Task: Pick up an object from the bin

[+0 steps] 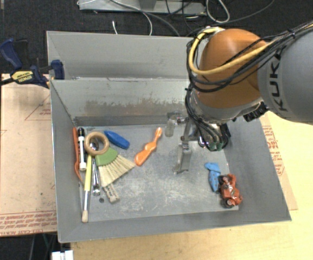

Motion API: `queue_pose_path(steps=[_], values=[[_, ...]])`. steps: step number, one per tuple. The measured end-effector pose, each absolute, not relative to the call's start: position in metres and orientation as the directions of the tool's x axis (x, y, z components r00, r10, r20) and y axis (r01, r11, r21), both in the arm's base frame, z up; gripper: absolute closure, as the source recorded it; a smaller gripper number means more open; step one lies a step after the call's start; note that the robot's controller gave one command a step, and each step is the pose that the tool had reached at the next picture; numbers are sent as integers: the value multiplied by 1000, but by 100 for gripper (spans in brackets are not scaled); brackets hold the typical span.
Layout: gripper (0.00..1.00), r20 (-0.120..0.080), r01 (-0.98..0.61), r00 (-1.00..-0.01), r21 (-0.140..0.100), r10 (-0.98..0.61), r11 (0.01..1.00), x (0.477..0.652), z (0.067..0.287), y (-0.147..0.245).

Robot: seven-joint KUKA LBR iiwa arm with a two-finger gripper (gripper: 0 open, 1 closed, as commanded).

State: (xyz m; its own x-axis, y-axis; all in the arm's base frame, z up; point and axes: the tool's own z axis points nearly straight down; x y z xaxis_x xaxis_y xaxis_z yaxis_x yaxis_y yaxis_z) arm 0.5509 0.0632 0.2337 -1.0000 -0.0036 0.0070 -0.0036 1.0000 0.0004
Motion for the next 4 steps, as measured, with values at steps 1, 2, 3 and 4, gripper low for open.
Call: queue_pose_path(steps=[1, 2, 3, 4], values=[[0, -1, -1, -1000, 1, -1, 1000, 552, 238, 63], [0, -5, -106, -994, 1, -106, 994, 578, 178, 63], [0, -11, -457, -889, -2, -457, 889, 606, 151, 70], [0, -3, -542, -840, 2, -542, 840, 611, 120, 75]])
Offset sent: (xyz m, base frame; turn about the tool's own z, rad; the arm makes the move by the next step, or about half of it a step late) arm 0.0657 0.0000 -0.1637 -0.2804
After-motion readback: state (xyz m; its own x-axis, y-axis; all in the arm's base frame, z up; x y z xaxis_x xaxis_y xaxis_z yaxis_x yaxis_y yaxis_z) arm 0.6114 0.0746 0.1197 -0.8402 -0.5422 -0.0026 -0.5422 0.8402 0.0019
